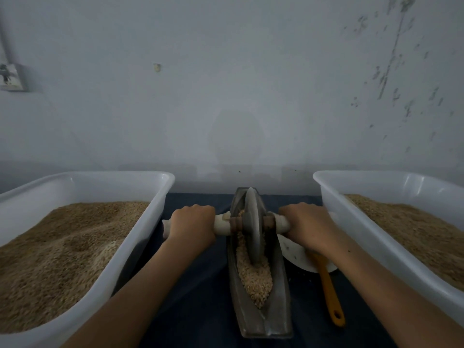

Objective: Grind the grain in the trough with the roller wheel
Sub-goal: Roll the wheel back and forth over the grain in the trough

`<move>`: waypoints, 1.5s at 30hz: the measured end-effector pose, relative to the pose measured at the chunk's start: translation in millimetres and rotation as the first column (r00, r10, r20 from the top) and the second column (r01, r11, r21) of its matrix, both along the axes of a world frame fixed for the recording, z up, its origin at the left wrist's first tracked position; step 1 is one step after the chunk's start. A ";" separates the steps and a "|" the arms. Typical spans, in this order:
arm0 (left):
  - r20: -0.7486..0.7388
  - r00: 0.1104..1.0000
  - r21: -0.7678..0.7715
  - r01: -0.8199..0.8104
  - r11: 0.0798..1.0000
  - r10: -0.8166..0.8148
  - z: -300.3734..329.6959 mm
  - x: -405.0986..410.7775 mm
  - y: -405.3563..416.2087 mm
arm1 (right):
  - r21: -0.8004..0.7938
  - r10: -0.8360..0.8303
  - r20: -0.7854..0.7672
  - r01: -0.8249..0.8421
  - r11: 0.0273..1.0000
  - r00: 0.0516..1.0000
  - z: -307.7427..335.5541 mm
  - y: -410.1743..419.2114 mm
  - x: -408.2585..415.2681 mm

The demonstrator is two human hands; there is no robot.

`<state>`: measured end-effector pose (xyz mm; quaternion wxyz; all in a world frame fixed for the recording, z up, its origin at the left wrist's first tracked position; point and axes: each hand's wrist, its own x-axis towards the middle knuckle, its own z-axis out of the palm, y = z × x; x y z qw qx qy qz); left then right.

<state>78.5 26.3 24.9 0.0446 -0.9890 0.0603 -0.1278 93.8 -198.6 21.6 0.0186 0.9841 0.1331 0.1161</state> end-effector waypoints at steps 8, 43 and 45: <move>-0.213 0.977 -0.001 -0.029 1.000 0.028 2.0 1.5 4.8 | -0.114 0.001 -0.139 -0.017 0.993 0.990 15.2 3.5 -5.5; 0.121 0.992 0.042 -0.042 0.998 0.036 -4.6 0.3 -4.4 | 0.071 -0.029 0.064 0.024 0.997 0.998 -6.9 -1.0 1.9; 0.159 0.987 0.055 -0.041 0.998 0.032 -5.7 -0.1 -5.0 | 0.097 -0.038 0.070 0.031 0.995 0.997 -9.3 -0.4 2.3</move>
